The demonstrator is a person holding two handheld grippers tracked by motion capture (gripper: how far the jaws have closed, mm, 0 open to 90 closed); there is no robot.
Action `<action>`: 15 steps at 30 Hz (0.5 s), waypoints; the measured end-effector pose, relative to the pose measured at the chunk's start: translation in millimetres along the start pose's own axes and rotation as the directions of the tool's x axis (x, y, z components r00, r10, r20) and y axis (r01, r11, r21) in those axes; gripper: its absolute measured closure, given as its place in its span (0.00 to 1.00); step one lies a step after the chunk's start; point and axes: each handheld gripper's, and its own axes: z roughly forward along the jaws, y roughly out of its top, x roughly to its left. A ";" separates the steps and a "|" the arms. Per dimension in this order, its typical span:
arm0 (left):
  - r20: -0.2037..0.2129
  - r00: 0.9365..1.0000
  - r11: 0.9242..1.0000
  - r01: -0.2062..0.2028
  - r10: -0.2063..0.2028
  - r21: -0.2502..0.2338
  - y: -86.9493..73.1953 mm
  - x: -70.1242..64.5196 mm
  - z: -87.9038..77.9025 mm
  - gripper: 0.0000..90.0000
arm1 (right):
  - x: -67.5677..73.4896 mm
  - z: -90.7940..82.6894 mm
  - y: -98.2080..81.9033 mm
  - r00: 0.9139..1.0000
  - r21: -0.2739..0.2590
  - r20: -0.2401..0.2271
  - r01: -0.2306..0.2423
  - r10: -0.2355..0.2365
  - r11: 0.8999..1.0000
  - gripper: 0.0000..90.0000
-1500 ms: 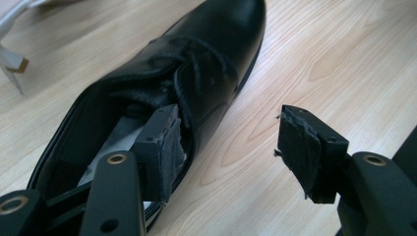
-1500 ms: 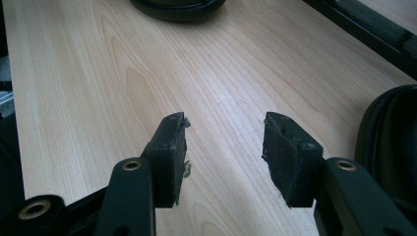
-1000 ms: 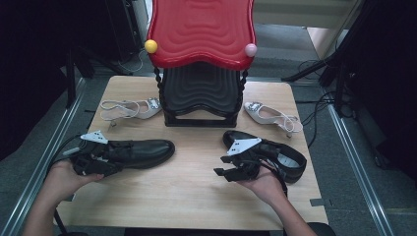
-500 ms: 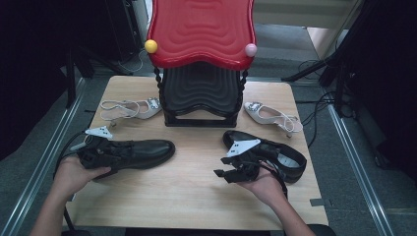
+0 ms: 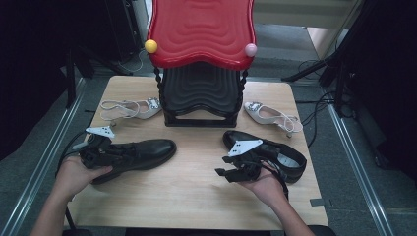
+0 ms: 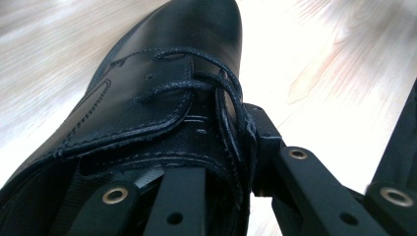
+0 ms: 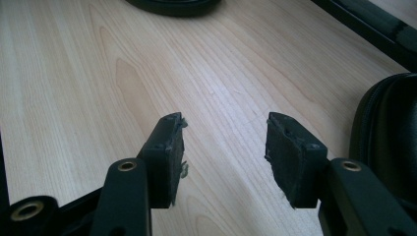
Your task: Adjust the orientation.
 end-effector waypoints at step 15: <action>0.084 0.995 0.999 -0.050 0.049 0.009 45.5 -48.2 35.4 0.90 | 5.1 -9.7 -4.2 1.000 -0.044 0.011 -0.008 0.008 0.999 0.55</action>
